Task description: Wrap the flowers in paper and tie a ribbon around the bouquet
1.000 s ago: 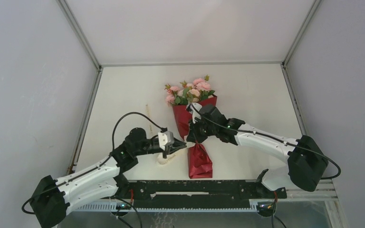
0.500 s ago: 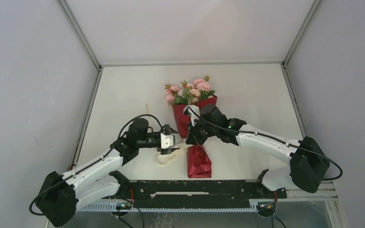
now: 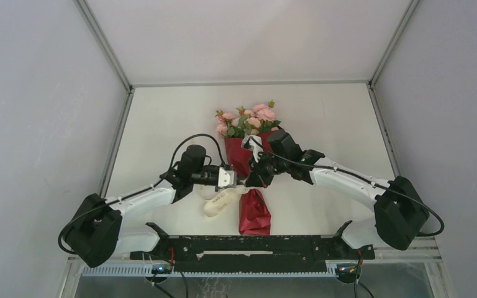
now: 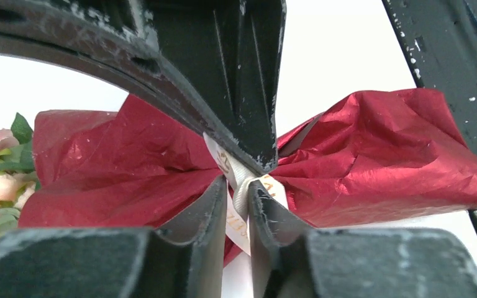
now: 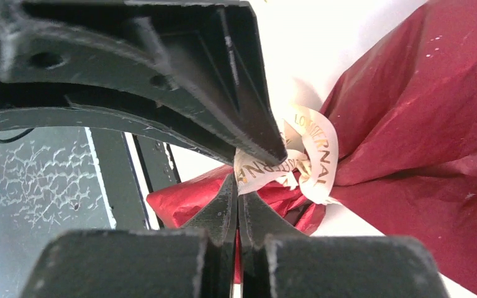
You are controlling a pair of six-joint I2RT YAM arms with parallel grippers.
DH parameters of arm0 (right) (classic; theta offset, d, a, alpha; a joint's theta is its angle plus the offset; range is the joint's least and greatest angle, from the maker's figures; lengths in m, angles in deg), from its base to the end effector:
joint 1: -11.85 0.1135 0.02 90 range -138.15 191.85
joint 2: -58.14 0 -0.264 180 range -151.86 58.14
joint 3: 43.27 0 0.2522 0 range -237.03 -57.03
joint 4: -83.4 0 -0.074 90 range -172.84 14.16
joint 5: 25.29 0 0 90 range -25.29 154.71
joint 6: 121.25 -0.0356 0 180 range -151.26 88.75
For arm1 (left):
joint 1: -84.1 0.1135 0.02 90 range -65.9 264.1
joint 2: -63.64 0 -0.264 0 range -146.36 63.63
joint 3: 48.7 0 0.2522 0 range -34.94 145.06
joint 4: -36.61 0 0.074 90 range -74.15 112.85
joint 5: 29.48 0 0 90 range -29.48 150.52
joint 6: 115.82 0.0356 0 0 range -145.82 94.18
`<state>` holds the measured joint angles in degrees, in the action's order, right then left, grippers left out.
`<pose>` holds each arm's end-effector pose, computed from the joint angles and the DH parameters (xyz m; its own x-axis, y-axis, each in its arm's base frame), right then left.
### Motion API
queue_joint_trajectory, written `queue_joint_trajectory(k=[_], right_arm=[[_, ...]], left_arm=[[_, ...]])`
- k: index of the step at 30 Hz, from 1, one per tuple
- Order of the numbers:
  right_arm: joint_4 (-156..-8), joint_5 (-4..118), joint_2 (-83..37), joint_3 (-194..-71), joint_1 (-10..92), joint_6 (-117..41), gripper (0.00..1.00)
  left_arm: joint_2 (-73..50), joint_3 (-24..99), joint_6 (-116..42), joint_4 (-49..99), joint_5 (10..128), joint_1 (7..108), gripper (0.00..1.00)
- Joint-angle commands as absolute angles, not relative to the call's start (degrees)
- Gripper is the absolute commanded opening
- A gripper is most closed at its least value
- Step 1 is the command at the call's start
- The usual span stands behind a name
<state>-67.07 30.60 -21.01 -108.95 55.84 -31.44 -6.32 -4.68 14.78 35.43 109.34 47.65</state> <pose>0.1957 0.2166 0.2435 -0.4936 -0.4726 -0.7301 -0.8685 0.3124 0.3849 0.1796 -0.1660 0.2068 0.3268 0.2913 -0.8991 0.9448 -0.0763 0.3187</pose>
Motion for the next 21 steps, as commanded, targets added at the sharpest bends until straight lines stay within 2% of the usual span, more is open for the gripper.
queue_joint_trajectory(k=[1, 3, 5, 8, 10, 15, 21], right_arm=[[-70.03, 27.81, -21.77, -110.64, 55.11, -29.28, 0.0], [-70.15, 28.38, -22.01, -110.64, 55.01, -29.53, 0.02], [-69.7, 29.81, -21.7, -110.62, 54.8, -30.09, 0.1], [-68.81, 33.47, -19.7, -109.62, 53.81, -32.47, 0.3], [-70.04, 37.15, -16.96, -106.76, 53.01, -35.62, 0.39], [-80.41, 43.16, -11.51, -96.53, 53.32, -48.58, 0.43], [-90.5, 45.37, -13.09, -92.1, 55.57, -56.41, 0.44]], left_arm=[[-7.35, -1.46, 13.64, 39.34, 113.45, 47.97, 0.13], [-7.25, -1.26, 11.82, 40.23, 113.07, 47.96, 0.01], [-6.91, -1.25, 10.43, 40.2, 112.81, 48.0, 0.0], [-6.78, -1.81, 7.8, 40.18, 111.67, 48.13, 0.0], [-6.57, -2.68, 6.26, 40.97, 110.92, 48.33, 0.0], [-6.4, -4.07, 4.21, 43.23, 109.21, 48.39, 0.0], [-6.28, -4.42, 4.62, 43.15, 108.94, 48.39, 0.0]])
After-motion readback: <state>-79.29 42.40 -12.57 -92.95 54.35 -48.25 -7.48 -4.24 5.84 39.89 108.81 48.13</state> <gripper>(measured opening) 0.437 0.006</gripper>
